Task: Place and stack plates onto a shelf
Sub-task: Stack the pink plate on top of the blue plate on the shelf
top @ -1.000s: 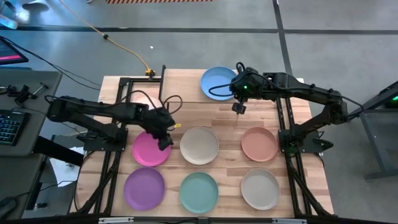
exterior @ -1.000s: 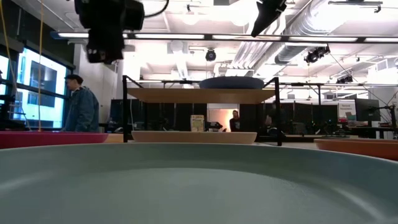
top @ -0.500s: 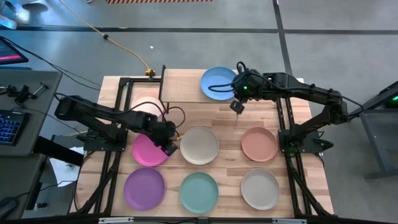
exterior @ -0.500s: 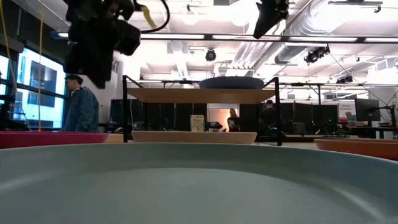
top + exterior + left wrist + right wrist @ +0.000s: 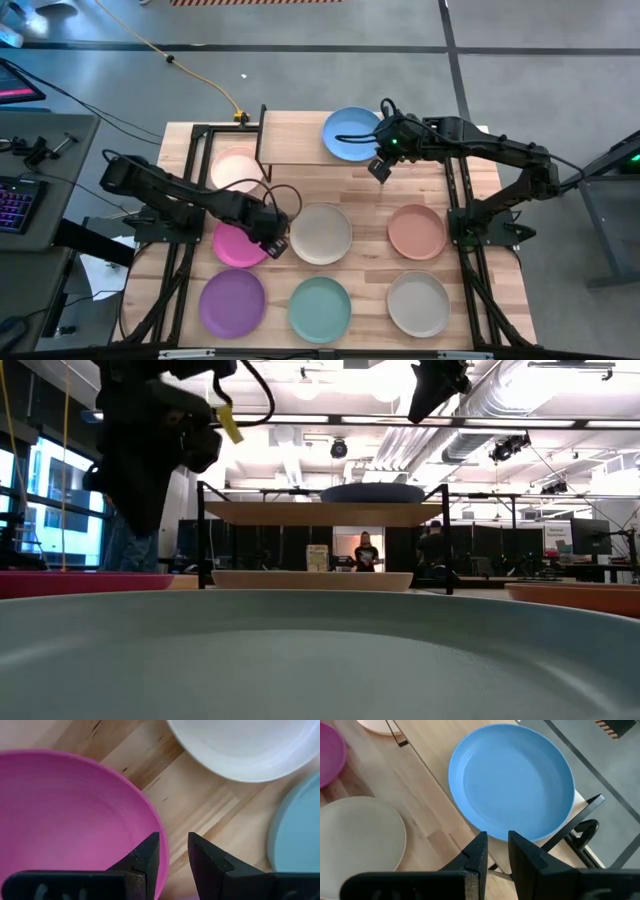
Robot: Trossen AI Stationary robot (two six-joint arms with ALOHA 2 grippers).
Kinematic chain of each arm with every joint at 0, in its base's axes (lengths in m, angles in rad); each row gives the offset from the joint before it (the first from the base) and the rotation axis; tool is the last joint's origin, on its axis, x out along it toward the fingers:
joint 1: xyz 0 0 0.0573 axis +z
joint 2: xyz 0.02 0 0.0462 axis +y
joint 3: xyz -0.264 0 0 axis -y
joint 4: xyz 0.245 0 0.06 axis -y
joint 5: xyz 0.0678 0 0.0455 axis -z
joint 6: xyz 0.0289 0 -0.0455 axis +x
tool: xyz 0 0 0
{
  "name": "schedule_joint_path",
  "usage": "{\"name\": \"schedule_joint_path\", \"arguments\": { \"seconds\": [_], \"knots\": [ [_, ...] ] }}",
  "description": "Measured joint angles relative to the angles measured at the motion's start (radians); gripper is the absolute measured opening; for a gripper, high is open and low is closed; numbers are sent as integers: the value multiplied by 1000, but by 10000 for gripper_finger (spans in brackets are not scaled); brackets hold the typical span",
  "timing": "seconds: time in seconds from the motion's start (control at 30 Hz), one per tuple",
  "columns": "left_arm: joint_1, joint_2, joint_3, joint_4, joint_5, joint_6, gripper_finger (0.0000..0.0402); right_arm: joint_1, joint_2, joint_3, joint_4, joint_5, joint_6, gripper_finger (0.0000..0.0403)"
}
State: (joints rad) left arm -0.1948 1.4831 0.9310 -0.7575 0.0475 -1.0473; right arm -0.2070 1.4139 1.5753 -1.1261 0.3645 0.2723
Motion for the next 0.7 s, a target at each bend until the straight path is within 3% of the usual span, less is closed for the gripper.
{"name": "schedule_joint_path", "arguments": {
  "seconds": [0.7],
  "knots": [
    [-52,121,0,23,-31,-51,90,0,0,0,-1,-51,26,58]
  ]
}}
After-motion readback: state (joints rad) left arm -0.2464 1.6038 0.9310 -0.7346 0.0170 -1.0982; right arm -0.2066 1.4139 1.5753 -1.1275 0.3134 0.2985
